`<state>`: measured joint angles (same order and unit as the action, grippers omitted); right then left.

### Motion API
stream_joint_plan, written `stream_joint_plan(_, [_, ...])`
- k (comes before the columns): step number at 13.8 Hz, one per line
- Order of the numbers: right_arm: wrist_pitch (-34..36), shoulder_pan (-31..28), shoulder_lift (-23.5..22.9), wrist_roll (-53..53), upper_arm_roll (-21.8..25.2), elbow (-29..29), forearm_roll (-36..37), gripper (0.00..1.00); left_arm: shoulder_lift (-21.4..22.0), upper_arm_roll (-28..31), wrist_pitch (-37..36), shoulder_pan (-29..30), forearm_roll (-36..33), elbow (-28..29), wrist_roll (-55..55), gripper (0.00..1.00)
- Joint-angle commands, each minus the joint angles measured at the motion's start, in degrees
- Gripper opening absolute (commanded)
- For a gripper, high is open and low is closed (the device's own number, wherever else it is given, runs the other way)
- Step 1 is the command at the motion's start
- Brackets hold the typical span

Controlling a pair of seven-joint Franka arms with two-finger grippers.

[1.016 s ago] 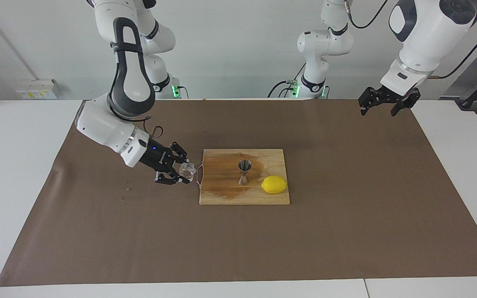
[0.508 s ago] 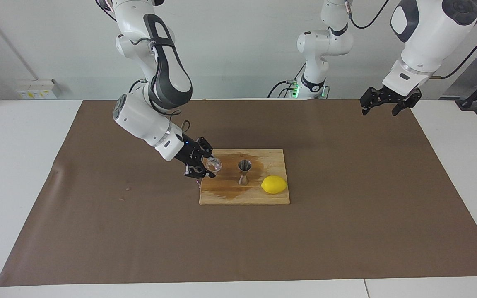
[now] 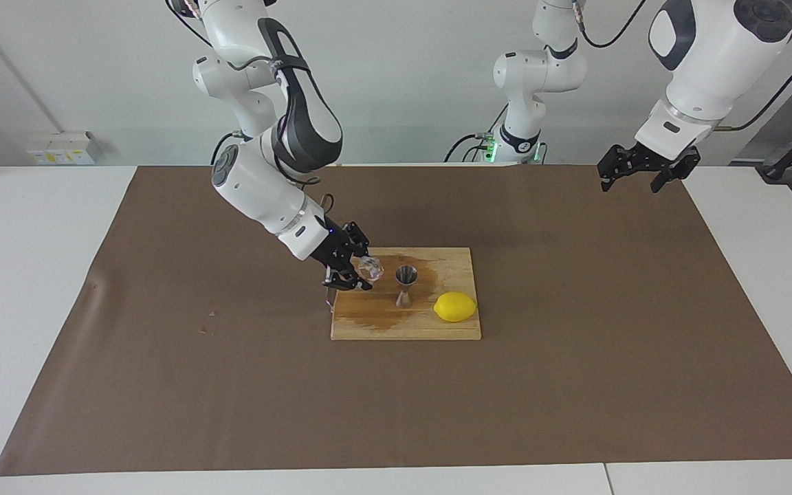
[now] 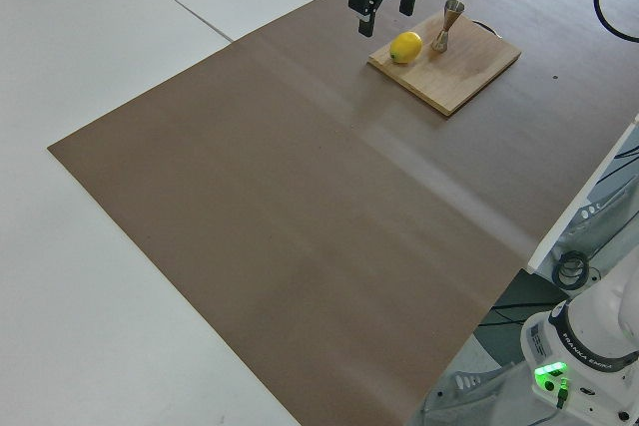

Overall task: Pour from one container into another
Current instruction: 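Lift the clear glass and carry it toward the metal cup, then tilt the clear glass over the metal cup with the right gripper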

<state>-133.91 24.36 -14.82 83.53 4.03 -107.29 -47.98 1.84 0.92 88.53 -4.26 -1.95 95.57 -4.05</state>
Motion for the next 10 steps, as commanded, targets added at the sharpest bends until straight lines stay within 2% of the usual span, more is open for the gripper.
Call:
stream_joint_plan(1, [-0.6,1.4,1.1,-5.1,0.5,-0.6,4.7,0.00,1.4,0.4,-0.3,-0.2,0.5,1.5,0.0,1.00])
stream_joint_plan(3, [-0.4,1.9,1.1,-8.5,0.5,0.0,8.0,0.00,1.4,0.4,-0.3,-0.2,0.5,1.5,0.0,1.00])
stream_joint_plan(8, [0.9,3.2,1.1,-11.1,0.5,0.1,10.5,0.00,1.4,0.4,-0.3,-0.2,0.5,1.5,0.0,1.00])
stream_joint_plan(10, [2.7,3.2,0.9,-14.0,0.5,1.9,13.0,0.00,1.4,0.4,-0.2,-0.2,0.5,1.5,0.0,1.00])
